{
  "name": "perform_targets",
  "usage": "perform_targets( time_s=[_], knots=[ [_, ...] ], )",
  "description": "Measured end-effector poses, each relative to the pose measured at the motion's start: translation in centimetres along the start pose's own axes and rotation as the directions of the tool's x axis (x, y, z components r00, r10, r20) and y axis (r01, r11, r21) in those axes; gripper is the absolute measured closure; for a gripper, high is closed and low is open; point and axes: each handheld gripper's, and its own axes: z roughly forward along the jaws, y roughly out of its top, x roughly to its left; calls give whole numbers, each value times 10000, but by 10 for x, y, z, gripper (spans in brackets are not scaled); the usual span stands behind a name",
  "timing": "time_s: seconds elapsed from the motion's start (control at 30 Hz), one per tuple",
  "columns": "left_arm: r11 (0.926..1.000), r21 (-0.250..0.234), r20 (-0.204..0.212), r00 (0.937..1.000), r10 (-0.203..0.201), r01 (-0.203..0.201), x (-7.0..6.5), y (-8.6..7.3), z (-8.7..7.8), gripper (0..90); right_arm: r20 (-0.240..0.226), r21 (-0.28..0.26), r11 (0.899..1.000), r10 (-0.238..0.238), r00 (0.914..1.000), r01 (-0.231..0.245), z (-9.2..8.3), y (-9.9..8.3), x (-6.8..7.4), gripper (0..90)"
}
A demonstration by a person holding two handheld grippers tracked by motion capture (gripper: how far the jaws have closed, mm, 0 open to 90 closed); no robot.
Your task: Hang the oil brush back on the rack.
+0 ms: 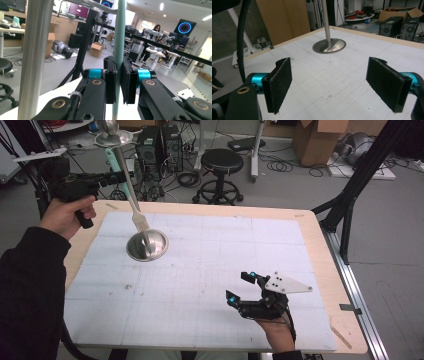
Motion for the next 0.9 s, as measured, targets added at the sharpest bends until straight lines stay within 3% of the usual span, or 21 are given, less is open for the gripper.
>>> perform_targets(
  time_s=[0.13, 0.37, 0.43, 0.47, 0.5, 0.53, 0.57, 0.6, 0.63, 0.73, 0.77, 0.8, 0.9],
  knots=[
    [9998, 7, -27, 9998, -189, 189, 3, -1, 1, 829, -1, -76, 10000, -5, 10000, 5, -1, 0, 0, 195],
    [10000, 30, -216, 9997, -67, 67, 1, -5, 0, 822, 119, -139, 9999, 29, 9999, -27, -4, 0, -1, 195],
    [10000, -49, -379, 9993, -29, 28, -1, -8, -3, 684, 207, -220, 9998, 24, 9998, -19, -6, 1, -2, 195],
    [10000, -8, -749, 9971, 97, -98, -2, -11, -6, 684, 257, -266, 9996, -4, 9997, 11, -7, 1, -2, 195],
    [9998, 2, -1003, 9947, 205, -206, -4, -14, -9, 621, 340, -286, 9996, 13, 9994, -3, -8, 1, -3, 195],
    [9998, -65, -1237, 9922, 178, -188, -5, -18, -13, 491, 534, -330, 9995, 15, 9986, 3, -10, 1, -5, 195],
    [9997, -113, -1440, 9894, 184, -203, -6, -21, -16, 491, 534, -330, 9995, 15, 9986, 3, -10, 1, -5, 195],
    [9996, -159, -1758, 9842, 212, -244, -8, -26, -22, 425, 633, -347, 9994, 27, 9980, -5, -11, 1, -5, 194],
    [9995, -201, -1829, 9829, 195, -236, -9, -30, -26, 392, 801, -356, 9994, 29, 9968, 0, -13, 1, -6, 194],
    [9978, -244, -2525, 9661, 543, -624, -16, -56, -43, 287, 1375, -386, 9991, -114, 9904, 169, -18, 1, -9, 193],
    [9978, -244, -2525, 9661, 543, -624, -16, -56, -43, 273, 1375, -386, 9991, -114, 9904, 169, -18, 1, -9, 193],
    [9966, -169, -2626, 9621, 734, -806, -18, -62, -47, 264, 1708, -376, 9992, -98, 9853, 164, -20, 1, -12, 192],
    [9944, 105, -2939, 9502, 1033, -1049, -24, -82, -54, 216, 2047, -315, 9992, -165, 9787, 234, -23, 0, -15, 192]
  ],
)
